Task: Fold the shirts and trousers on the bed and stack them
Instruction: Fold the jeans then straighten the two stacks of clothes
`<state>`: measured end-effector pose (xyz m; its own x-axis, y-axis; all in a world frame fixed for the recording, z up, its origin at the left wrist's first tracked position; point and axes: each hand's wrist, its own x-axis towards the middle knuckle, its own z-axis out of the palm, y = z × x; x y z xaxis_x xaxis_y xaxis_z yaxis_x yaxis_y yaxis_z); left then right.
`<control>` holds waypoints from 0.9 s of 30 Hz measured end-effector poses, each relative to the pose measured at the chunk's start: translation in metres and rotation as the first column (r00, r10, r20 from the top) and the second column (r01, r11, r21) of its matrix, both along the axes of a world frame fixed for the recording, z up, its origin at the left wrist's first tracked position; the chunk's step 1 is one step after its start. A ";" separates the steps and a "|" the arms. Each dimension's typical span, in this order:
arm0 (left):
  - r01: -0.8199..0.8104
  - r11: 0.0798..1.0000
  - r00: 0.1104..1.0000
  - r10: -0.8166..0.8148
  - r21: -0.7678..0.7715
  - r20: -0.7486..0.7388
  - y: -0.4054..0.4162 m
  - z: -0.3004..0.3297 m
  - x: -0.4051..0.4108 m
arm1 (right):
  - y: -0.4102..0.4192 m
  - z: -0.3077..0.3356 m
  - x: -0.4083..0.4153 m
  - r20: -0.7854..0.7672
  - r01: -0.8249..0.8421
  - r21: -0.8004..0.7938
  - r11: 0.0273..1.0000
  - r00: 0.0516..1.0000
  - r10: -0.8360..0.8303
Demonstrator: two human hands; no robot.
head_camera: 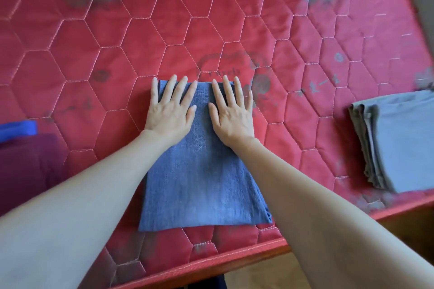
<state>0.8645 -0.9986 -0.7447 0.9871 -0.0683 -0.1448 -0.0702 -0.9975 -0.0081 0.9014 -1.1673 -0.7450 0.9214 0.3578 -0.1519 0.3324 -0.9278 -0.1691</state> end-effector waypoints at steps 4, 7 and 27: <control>0.018 0.998 0.999 -0.015 0.054 -0.052 0.001 0.009 0.020 | 0.005 0.016 -0.012 -0.042 0.067 -0.005 0.998 0.997 -0.067; 0.049 0.998 0.996 -0.046 0.037 -0.081 0.002 0.015 0.036 | -0.001 0.032 -0.054 0.013 0.129 0.111 0.985 0.991 -0.131; -0.147 0.981 0.986 0.135 -0.123 -0.098 0.018 0.021 0.005 | 0.016 0.019 -0.226 -0.355 0.862 0.439 0.255 0.427 -0.832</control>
<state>0.8694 -0.9810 -0.7241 0.9717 0.0468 -0.2316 0.0767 -0.9896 0.1217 0.6758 -1.1510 -0.7259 0.7434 -0.6001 -0.2955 -0.6111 -0.4296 -0.6649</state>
